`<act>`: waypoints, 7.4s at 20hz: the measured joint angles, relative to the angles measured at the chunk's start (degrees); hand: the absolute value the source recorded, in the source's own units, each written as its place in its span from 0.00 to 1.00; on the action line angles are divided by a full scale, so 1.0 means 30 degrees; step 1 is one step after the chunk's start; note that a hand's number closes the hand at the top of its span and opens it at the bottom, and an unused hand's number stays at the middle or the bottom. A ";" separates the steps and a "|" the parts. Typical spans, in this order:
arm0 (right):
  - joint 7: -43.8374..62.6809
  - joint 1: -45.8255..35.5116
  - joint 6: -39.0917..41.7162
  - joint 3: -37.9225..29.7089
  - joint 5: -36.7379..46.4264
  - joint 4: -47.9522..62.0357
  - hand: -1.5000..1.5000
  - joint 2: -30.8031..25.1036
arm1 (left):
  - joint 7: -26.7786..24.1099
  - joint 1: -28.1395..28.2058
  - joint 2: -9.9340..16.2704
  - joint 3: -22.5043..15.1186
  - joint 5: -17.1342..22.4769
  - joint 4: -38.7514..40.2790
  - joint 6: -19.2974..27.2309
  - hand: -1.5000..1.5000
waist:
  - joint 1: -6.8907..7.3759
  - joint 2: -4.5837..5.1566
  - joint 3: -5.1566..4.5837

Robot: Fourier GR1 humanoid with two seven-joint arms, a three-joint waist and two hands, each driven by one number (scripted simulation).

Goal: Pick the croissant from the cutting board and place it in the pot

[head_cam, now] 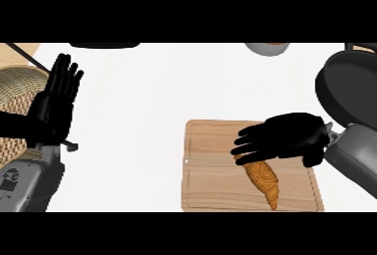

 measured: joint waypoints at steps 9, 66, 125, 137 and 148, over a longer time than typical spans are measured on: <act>-0.1072 0.1079 -0.1146 -0.0282 0.1092 0.0539 0.00 0.0822 | 0.0608 0.0558 -0.0061 0.0529 -0.0206 -0.0913 -0.0317 0.50 | -0.0126 -0.0047 -0.0004; 1.5663 0.8920 -0.7141 -1.0466 0.7486 -0.3662 1.00 1.2125 | 0.0780 0.1521 -0.1370 0.2704 -0.1882 -0.0929 -0.1323 0.50 | -0.1670 -0.0514 -0.0075; 0.4132 -0.1128 -0.7058 -2.7750 0.0822 2.0985 0.00 0.1030 | 0.1151 -0.0100 -0.2651 0.2407 -0.2716 -0.0802 -0.2357 0.50 | 0.0431 0.0218 0.0072; 0.4723 -0.1518 -0.3696 -3.1958 -0.3790 2.2518 0.00 -0.1149 | 0.1034 -0.0156 -0.2505 0.2718 -0.2633 -0.0604 -0.2613 0.50 | 0.0310 0.0244 0.0078; 0.3417 0.1094 -0.1021 -3.4301 -0.6254 2.3021 0.00 -0.3616 | 0.1079 -0.0152 -0.2877 0.2444 -0.2868 -0.0884 -0.2410 0.50 | 0.0396 0.0364 0.0163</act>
